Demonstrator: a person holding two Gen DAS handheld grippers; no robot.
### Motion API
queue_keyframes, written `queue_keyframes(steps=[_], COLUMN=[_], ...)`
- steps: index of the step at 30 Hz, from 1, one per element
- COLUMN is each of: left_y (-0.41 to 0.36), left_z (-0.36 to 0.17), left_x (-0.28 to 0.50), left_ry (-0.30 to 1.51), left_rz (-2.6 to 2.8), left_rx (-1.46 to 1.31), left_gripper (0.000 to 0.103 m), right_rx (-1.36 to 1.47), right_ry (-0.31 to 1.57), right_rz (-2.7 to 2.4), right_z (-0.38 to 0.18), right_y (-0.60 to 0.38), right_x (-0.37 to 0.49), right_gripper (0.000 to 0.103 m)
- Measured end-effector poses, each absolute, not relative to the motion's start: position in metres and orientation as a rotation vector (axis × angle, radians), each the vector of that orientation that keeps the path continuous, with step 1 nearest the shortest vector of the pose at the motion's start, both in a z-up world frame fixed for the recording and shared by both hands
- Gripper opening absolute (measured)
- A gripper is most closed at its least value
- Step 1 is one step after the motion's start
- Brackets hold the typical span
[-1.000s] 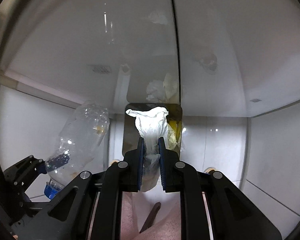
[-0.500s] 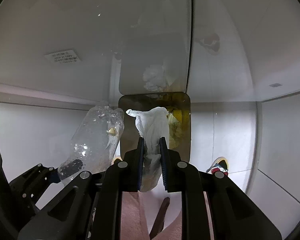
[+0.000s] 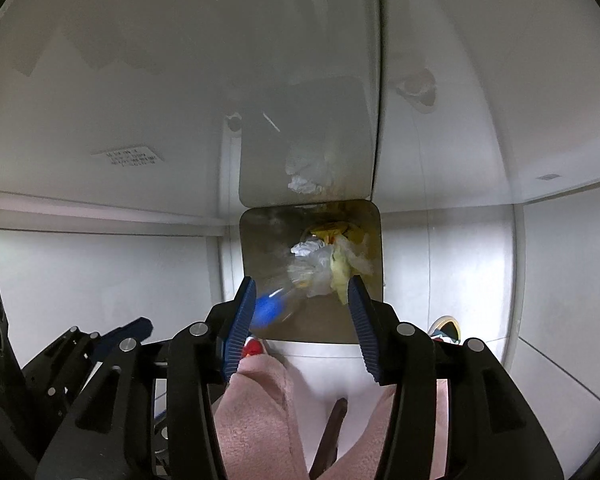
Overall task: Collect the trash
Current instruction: 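Carry bottle and tissue over the bin and open both tools to drop them, then move both tools back toward the snack bag and clear bag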
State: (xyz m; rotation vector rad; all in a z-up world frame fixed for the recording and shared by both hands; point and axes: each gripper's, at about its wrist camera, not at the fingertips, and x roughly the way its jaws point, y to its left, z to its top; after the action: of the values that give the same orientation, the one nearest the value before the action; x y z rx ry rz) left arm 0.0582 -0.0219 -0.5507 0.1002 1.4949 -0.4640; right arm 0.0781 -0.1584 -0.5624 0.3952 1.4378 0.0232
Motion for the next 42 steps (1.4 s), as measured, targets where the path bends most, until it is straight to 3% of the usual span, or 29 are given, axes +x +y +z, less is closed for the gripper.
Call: queue_keyframes(steps=[5,9,12,20,32,42], left_y=[-0.02,-0.014,-0.006,0.01,0.008,-0.001], left_z=[-0.537,-0.512,-0.488,-0.409,-0.286,-0.24], left_x=[0.055,0.051,0.048,0.031,0.035,0.085], left_ry=[1.463,1.419,1.386,1.288,1.022,0.929], left_rz=[-0.465,-0.457,-0.438,-0.438,-0.446,-0.401], left_rx=[0.131,0.147,0.118,0.124,0.124,0.098], left_gripper=[0.084,0.09,0.093,0.095,0.095,0.095], right_rx=[0.403,0.388,0.374,0.316,0.25,0.234], right_ry=[1.414,1.382,1.356,1.261,0.963,0.844], right_rz=[0.016,0.01,0.018,0.04,0.053,-0.014], right_z=[-0.548,-0.524,-0.498,-0.43,-0.297,-0.245], right_y=[-0.169,-0.178,-0.185,-0.204,-0.214,-0.238], right_x=[0.074,0.065,0.054,0.028,0.018,0.076], right_gripper=[0.057,0.082,0.093,0.093,0.093,0.093])
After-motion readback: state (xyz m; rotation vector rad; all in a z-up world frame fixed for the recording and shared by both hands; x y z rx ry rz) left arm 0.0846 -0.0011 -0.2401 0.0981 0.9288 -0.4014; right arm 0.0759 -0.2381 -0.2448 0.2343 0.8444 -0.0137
